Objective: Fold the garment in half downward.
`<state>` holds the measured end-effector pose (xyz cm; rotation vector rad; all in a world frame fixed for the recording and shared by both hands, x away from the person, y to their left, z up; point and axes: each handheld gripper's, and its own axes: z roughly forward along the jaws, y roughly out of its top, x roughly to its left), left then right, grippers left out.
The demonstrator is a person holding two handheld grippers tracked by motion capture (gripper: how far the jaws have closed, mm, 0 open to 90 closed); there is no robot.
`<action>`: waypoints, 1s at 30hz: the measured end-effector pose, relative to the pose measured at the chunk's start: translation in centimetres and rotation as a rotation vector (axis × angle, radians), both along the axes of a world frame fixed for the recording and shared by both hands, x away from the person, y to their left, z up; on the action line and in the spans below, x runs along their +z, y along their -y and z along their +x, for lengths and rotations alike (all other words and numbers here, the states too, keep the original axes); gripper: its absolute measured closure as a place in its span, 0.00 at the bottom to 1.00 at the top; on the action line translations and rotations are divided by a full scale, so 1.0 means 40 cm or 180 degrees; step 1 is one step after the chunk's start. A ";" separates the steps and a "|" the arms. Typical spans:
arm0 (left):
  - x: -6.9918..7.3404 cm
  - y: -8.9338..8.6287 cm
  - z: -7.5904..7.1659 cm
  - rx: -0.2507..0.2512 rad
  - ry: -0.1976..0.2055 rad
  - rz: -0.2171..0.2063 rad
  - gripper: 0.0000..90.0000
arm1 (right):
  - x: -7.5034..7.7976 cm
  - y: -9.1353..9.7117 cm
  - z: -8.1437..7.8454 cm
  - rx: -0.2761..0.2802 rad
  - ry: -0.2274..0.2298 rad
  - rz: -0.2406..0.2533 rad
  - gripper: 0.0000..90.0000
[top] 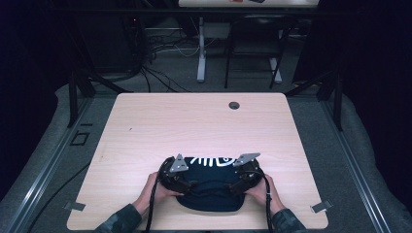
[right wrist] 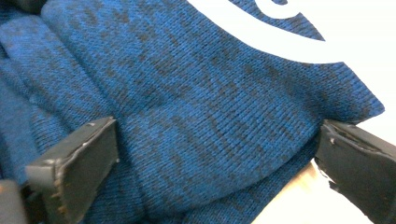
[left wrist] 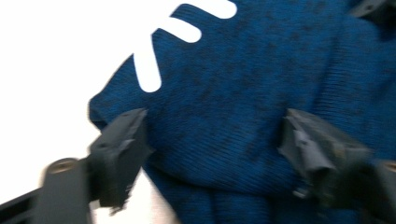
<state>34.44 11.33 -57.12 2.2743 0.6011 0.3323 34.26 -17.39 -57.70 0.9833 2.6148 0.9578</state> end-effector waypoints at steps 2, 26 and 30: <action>0.003 -0.006 0.005 0.0009 -0.0040 -0.0029 0.17 | 0.004 0.000 0.002 -0.0022 0.0010 0.0007 0.00; 0.047 -0.172 0.012 0.0538 0.0156 -0.0185 0.08 | 0.089 0.125 -0.047 -0.0408 0.0288 0.0176 0.00; 0.032 -0.198 0.022 0.0639 0.0090 -0.0131 0.08 | 0.075 0.150 -0.049 -0.0498 0.0240 0.0135 0.00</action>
